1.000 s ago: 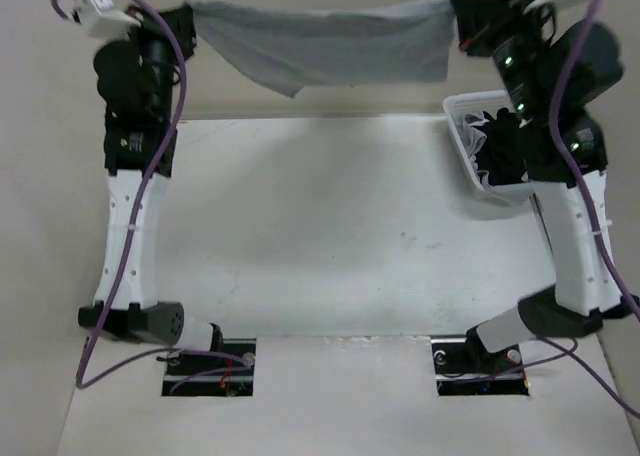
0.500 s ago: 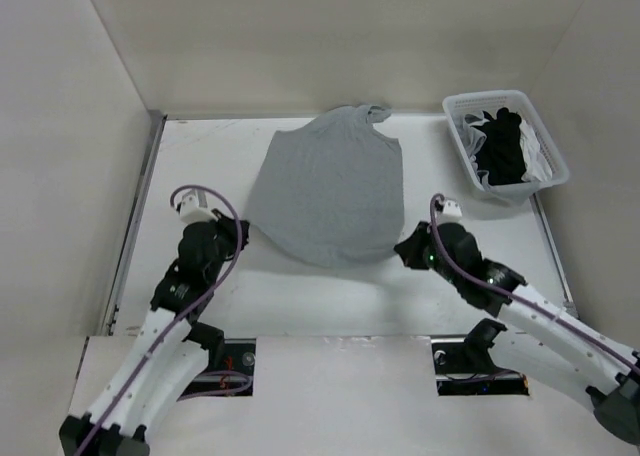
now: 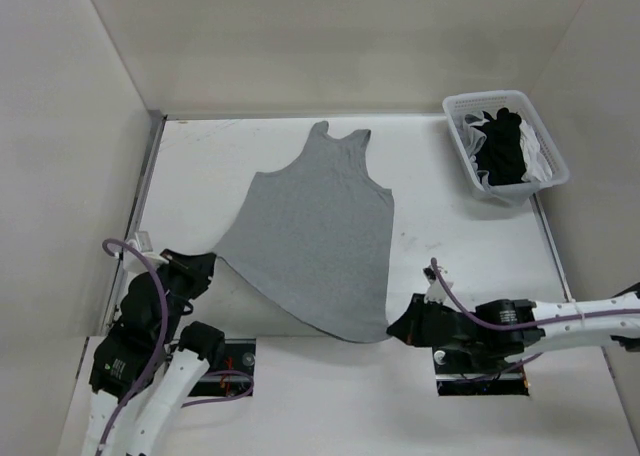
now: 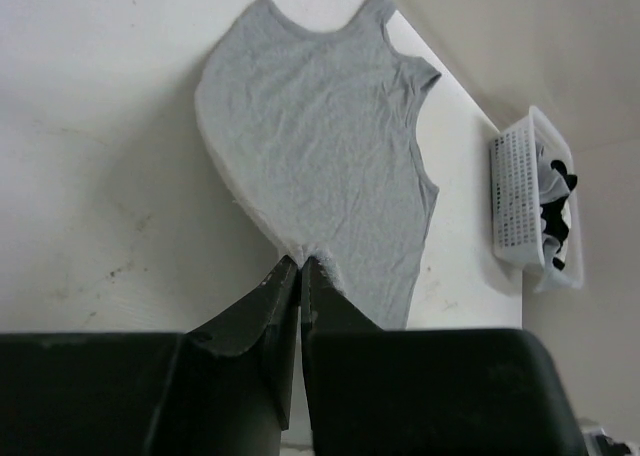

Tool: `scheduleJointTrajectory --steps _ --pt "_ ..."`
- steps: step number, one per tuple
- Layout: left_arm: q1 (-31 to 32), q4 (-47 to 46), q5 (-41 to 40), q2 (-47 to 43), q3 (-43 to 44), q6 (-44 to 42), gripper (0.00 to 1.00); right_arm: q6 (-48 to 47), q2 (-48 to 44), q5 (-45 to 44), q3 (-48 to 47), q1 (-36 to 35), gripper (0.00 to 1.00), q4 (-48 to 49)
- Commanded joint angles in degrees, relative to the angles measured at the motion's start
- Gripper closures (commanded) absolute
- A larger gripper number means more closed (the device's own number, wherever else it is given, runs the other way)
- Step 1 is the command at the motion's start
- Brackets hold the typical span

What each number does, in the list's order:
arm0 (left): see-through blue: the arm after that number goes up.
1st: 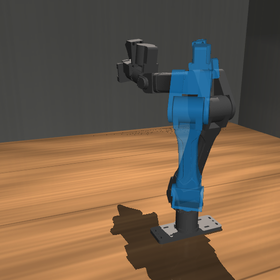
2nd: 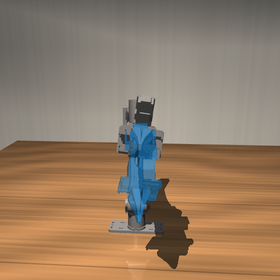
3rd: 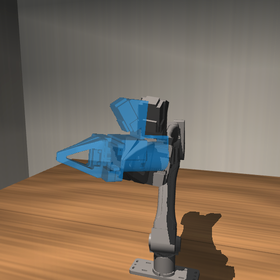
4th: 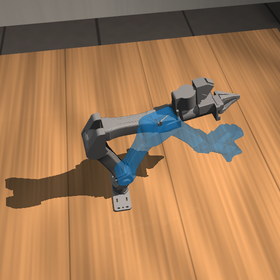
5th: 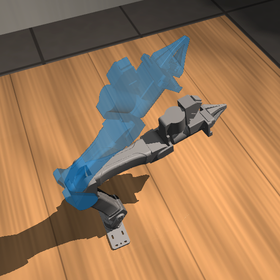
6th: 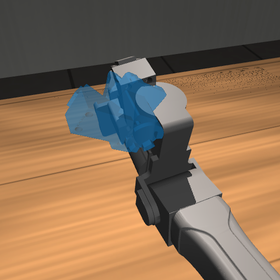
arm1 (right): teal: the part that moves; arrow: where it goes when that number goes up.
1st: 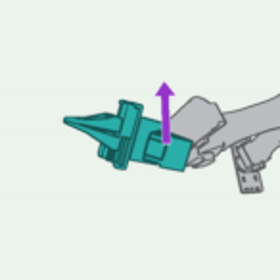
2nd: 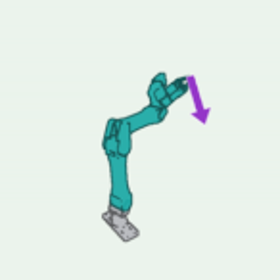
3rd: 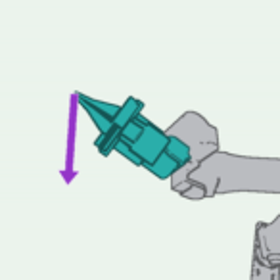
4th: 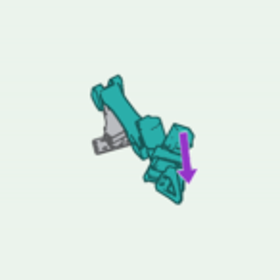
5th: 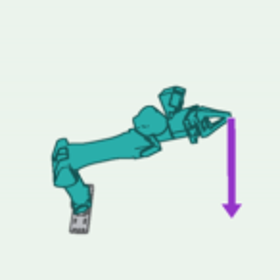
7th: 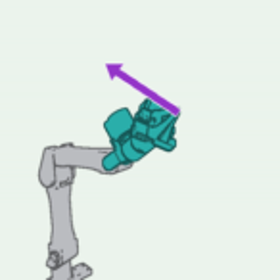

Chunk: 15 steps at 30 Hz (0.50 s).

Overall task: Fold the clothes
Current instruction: Fold the tank top

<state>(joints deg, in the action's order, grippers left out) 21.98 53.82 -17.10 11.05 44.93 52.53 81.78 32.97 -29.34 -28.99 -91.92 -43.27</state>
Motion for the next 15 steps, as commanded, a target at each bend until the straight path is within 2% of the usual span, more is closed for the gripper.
scheduleJointTrajectory --steps 1,3,6,8,10,13,15 --pt "-0.23 1.04 -3.46 4.41 0.96 -0.41 0.97 8.23 1.74 -9.15 -5.19 -0.07 1.0 -7.89" --pt "-0.23 -4.83 -3.73 7.83 -0.45 -0.59 0.97 3.85 1.57 -9.86 -6.25 4.57 1.0 -6.66" --pt "-1.36 -15.38 -5.04 13.1 -2.21 -0.86 0.97 -7.64 1.22 -7.94 -7.21 15.72 1.0 -0.88" --pt "-2.94 -24.33 -5.22 17.93 -3.17 -0.68 0.97 -19.31 2.27 -2.51 -7.92 27.56 0.99 7.36" --pt "-4.26 -30.59 -4.78 22.85 -2.83 -0.85 0.98 -26.89 4.54 4.51 -8.88 37.59 0.99 14.05" --pt "-6.46 -38.93 -3.64 33.21 0.5 -1.46 0.98 -34.21 10.43 14.99 -10.99 52.19 1.0 22.85" --pt "-7.95 -43.08 -3.12 39.01 2.61 -1.82 0.98 -37.2 15.26 18.87 -13.36 59.15 1.0 26.81"
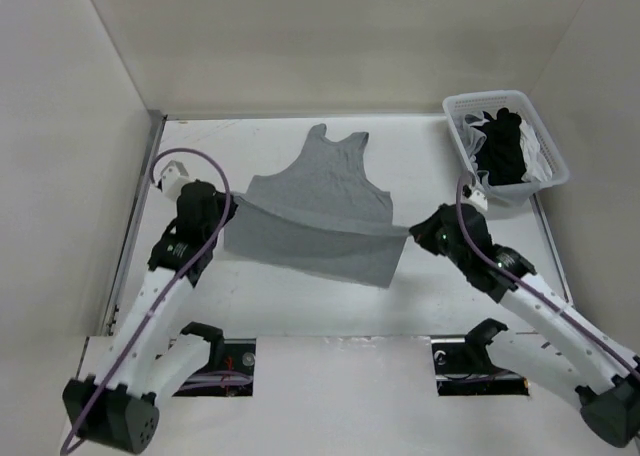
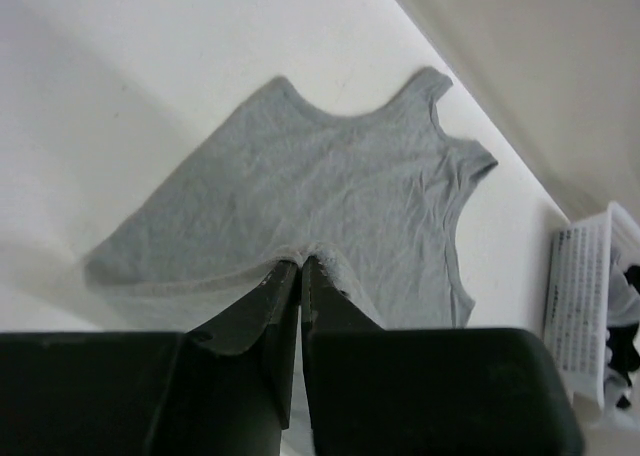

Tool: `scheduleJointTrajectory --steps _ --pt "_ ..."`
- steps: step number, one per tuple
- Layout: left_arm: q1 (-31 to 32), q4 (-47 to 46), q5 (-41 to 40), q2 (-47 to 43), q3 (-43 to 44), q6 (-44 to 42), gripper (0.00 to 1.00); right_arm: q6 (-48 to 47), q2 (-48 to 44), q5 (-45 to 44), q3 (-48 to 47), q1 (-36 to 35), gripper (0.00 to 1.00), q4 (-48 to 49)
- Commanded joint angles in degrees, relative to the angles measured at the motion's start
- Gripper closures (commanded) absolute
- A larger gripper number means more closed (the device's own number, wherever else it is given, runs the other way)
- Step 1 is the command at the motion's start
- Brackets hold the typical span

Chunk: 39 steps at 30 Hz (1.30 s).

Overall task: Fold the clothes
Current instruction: Fold the tank top

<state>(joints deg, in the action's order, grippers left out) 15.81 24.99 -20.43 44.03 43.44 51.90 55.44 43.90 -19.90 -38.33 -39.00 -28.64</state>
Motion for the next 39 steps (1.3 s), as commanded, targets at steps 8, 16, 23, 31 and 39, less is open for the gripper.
scheduleJointTrajectory --steps 8,16,23,31,39 --pt "-4.78 -24.64 1.88 32.31 22.01 -1.44 0.98 -16.5 25.07 15.41 -21.5 17.6 1.0 18.89" --pt "-6.45 -23.5 3.72 58.51 45.4 -4.96 0.95 -17.65 47.83 19.19 -39.96 24.72 1.0 19.86" --pt "-7.51 -19.89 6.71 78.47 62.63 -5.06 0.79 -17.39 66.64 20.69 -53.59 27.97 0.98 18.89" --pt "-8.3 -24.29 6.36 77.89 60.3 -5.58 0.66 -13.44 77.83 17.81 -64.33 28.94 0.79 18.01" --pt "-8.21 -30.17 0.3 53.29 16.11 -2.86 0.58 -15.18 58.44 9.28 -38.72 25.61 0.45 26.42"
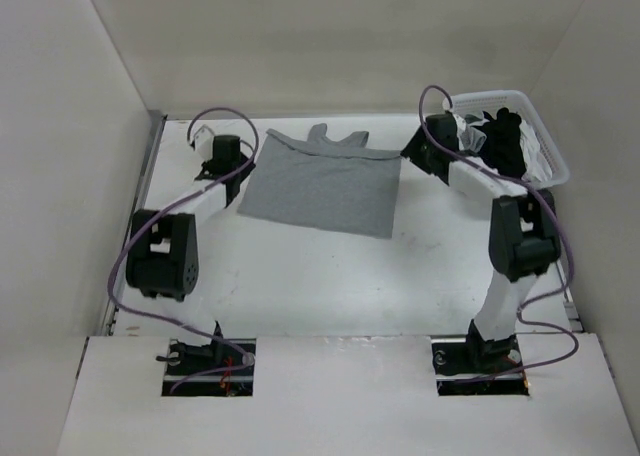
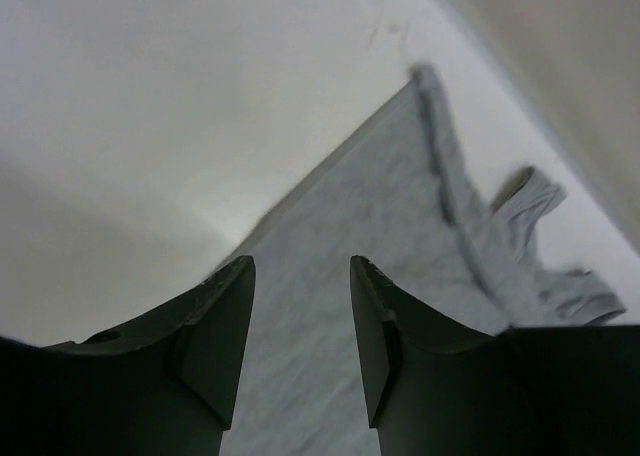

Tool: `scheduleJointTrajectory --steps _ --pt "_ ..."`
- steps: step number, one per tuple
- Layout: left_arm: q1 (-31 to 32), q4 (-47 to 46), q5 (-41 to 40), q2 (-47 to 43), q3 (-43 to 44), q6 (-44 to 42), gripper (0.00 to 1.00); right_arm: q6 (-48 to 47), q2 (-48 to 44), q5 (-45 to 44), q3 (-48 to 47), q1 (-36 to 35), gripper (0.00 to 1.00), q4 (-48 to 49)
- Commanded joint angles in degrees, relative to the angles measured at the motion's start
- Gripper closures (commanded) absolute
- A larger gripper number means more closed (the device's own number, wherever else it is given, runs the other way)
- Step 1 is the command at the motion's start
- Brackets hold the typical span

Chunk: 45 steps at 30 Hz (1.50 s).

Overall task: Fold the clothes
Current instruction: Fold the tank top

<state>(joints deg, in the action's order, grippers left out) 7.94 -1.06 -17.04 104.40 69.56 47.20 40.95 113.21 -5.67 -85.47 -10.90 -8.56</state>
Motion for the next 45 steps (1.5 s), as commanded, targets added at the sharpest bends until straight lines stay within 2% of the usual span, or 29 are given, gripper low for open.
scheduleJointTrajectory --steps 1,3,4,5,6,7,9,10,13,14,18,25,27,29,34,41,45 --pt "-0.43 -4.56 -2.92 -9.45 -14.41 3.06 0.59 -1.13 -14.21 -6.18 13.18 -3.9 0.43 7.84" --pt "-1.31 -5.0 -2.91 -14.99 -21.98 4.3 0.6 -1.05 -21.07 -7.6 22.85 -6.71 0.42 10.65" --pt "-1.83 -5.27 -2.48 -17.45 -24.97 5.43 0.6 -0.61 -23.88 -7.51 27.24 -8.03 0.53 11.71" --pt "-2.19 -5.27 -1.52 -19.65 -27.35 7.1 0.6 0.09 -26.0 -7.08 30.59 -9.0 0.67 12.68" --pt "-2.45 -5.62 0.41 -21.67 -29.37 7.73 0.59 1.84 -28.98 -6.2 36.02 -10.23 0.87 14.08" --pt "-2.54 -6.14 2.17 -23.0 -31.05 7.82 0.58 2.81 -31.18 -5.06 39.82 -11.11 0.94 14.88" --pt "-2.54 -6.5 4.55 -23.8 -32.9 6.86 0.56 4.48 -34.7 -3.56 45.71 -12.34 0.94 16.02" --pt "-2.63 -7.02 4.73 -23.37 -33.78 7.11 0.54 5.53 -36.2 -3.21 48.62 -13.13 0.9 16.72" --pt "-4.38 -12.1 6.74 -20.82 -35.8 7.99 0.53 7.91 -38.06 -2.67 53.99 -14.81 0.67 18.4" --pt "-5.17 -14.21 7.71 -20.38 -36.59 8.52 0.53 8.7 -37.89 -2.68 54.96 -14.98 0.64 18.84" --pt "-7.02 -20.38 12.37 -17.75 -38.27 10.1 0.55 10.2 -34.38 -1.54 56.12 -14.99 0.57 21.99" --pt "-6.94 -23.89 12.64 -14.58 -38.8 10.72 0.56 11.87 -29.19 -0.4 56.47 -15.78 0.5 29.38" --pt "-7.11 -24.86 12.99 -13.44 -38.89 10.98 0.59 12.48 -27.78 0.22 55.77 -15.78 0.52 29.56" --pt "-7.11 -25.04 13.78 -12.21 -38.27 11.16 0.68 12.66 -27.08 0.22 55.33 -15.78 0.57 29.65" --pt "-7.11 -24.78 14.22 -10.97 -37.74 11.42 0.85 13.72 -26.11 -0.92 55.06 -15.78 0.61 29.56" --pt "-7.11 -25.74 13.61 -10.27 -37.39 11.51 0.99 15.29 -24.7 -1.97 55.32 -15.78 0.88 29.91" --pt "-7.02 -26.89 13.7 -15.7 -38.97 12.48 1.0 14.87 -31.27 -3.73 56.81 -17.0 0.94 29.04"
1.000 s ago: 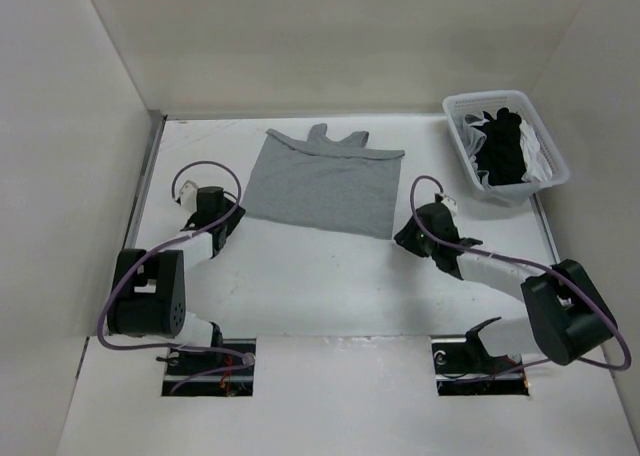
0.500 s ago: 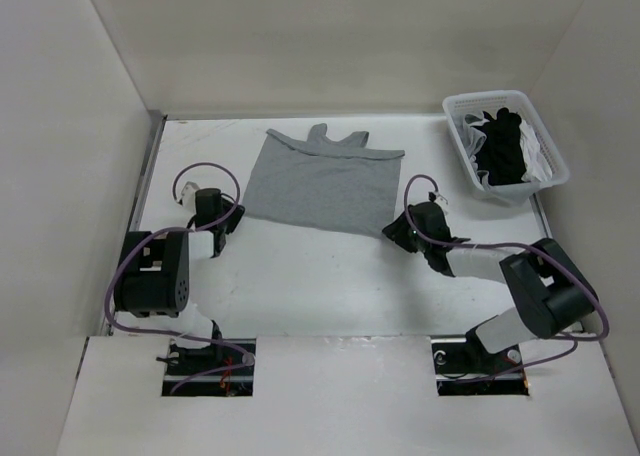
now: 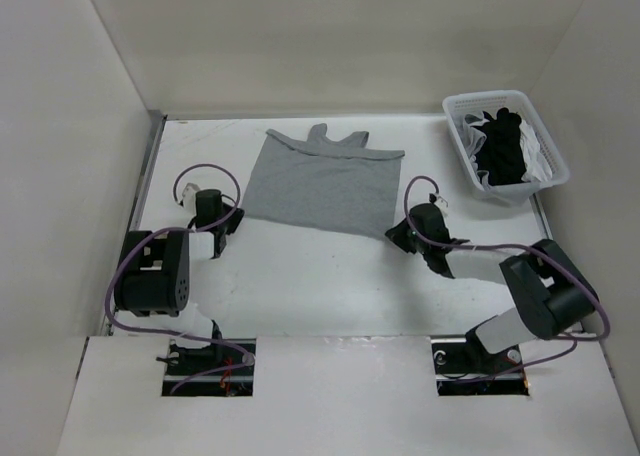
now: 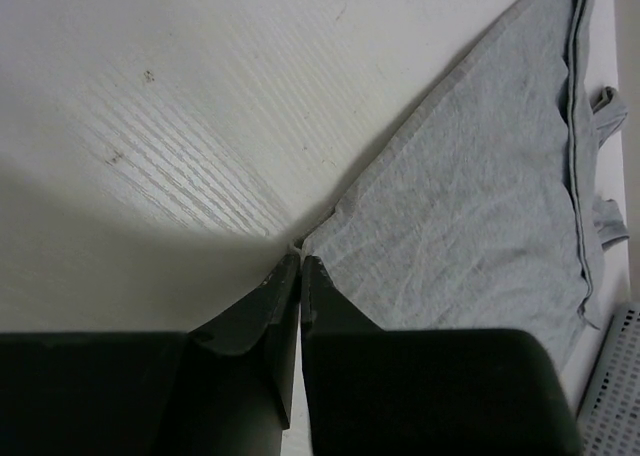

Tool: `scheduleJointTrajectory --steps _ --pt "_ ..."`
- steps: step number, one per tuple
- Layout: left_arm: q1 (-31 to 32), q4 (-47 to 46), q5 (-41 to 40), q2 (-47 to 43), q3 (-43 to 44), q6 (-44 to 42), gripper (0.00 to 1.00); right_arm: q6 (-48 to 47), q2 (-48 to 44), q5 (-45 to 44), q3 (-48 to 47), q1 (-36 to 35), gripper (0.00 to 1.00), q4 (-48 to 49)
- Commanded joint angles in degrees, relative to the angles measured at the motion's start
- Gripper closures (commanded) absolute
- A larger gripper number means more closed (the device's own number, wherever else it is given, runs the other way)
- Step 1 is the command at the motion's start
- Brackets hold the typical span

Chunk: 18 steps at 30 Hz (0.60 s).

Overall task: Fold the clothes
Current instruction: Fold the tank top

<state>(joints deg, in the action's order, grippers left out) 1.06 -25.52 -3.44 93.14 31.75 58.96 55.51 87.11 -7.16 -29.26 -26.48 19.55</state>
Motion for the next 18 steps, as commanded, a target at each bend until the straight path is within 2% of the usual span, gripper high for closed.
scheduleJointTrajectory --steps 1,4,10,14,18 --pt "-0.05 -1.91 0.1 -7.25 -1.68 0.98 1.0 -0.39 -8.15 -2.42 0.86 -1.77 0.94 -0.2" --pt "0.3 2.12 -1.21 -19.27 -3.18 1.25 1.0 -2.94 -18.25 -3.12 0.08 -3.18 0.95 -7.56" --pt "-0.22 21.61 -2.01 -47.13 1.28 -0.07 1.0 -9.36 -43.65 -10.32 -7.99 -10.64 0.95 -33.74" --pt "0.82 37.0 -0.86 -61.13 13.14 -2.87 1.0 -9.02 -55.62 -14.36 -18.79 -19.33 0.96 -50.45" --pt "3.9 47.73 -7.0 -67.91 29.48 -8.24 1.0 -6.2 -59.95 -21.39 -29.44 -33.56 0.96 -58.39"
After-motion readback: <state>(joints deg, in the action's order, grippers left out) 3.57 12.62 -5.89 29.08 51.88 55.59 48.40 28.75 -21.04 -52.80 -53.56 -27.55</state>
